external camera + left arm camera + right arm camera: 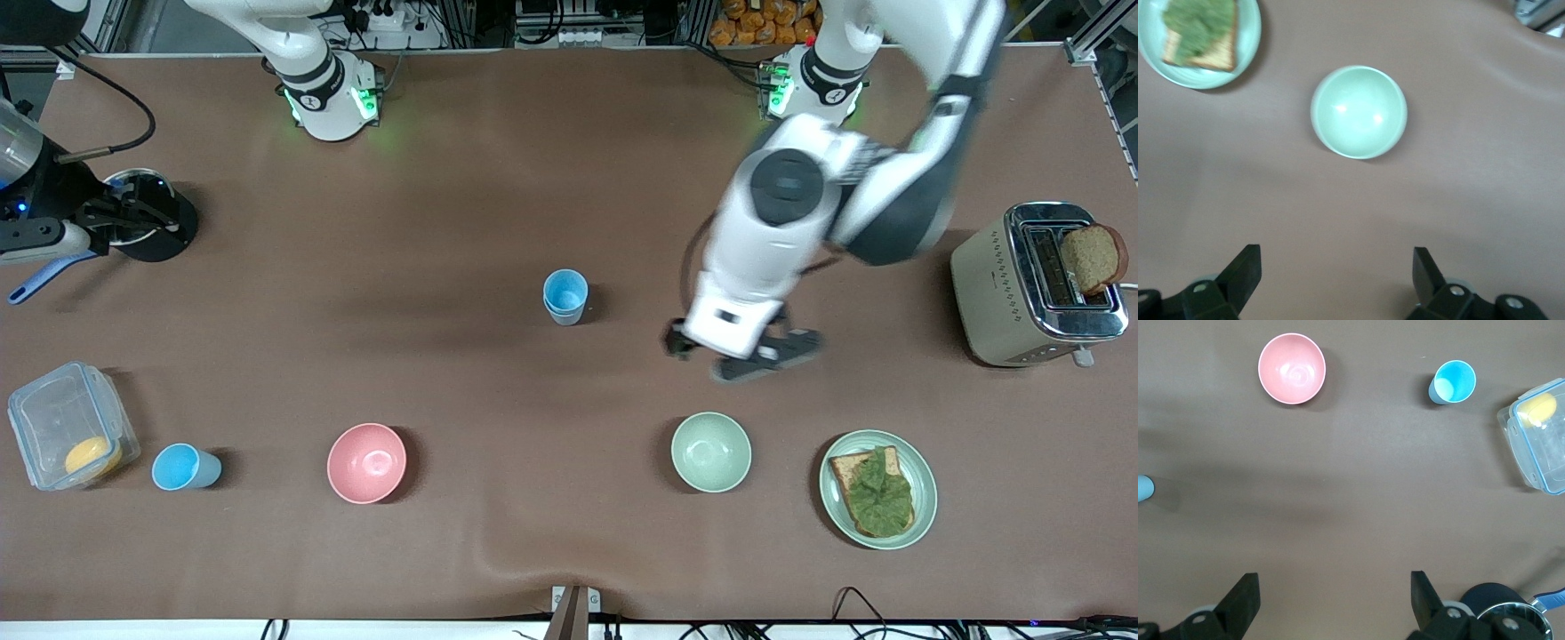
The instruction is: Stack blue cups with both arms
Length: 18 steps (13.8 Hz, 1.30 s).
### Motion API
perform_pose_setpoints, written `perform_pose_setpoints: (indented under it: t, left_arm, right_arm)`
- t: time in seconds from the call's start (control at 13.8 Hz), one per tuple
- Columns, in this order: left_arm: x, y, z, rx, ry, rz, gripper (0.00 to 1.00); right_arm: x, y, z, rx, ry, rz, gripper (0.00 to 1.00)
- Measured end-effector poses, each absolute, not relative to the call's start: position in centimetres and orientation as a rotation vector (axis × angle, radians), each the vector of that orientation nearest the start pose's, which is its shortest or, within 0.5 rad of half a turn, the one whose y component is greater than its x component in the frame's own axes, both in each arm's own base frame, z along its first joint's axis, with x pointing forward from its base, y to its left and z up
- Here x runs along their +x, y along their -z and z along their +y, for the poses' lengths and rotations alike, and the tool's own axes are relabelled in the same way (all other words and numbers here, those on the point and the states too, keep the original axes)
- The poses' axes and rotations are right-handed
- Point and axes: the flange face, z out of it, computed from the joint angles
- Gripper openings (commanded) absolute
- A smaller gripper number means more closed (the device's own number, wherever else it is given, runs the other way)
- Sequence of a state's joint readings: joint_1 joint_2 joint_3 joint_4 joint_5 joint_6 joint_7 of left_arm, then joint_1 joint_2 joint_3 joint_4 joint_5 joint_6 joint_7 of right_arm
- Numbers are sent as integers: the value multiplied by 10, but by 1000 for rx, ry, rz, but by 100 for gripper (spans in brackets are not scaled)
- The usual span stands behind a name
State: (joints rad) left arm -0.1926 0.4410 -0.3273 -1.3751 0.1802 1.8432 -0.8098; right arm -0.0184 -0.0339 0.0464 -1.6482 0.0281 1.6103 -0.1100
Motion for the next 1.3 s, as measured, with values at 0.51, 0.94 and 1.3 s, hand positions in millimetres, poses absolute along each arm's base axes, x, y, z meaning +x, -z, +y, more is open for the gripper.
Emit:
perform_pose_setpoints:
  t: [0.51, 0.94, 1.3]
  left_arm:
    - [651, -534, -118, -3170, -37, -182, 100]
    - [607, -596, -99, -3112, -100, -148, 100]
    - [531, -634, -98, -3073, -138, 65, 100]
  right_arm:
    - [545, -609, 19, -3107, -25, -215, 100]
    - [544, -609, 19, -3107, -36, -214, 100]
    - [544, -609, 18, -3107, -37, -213, 100]
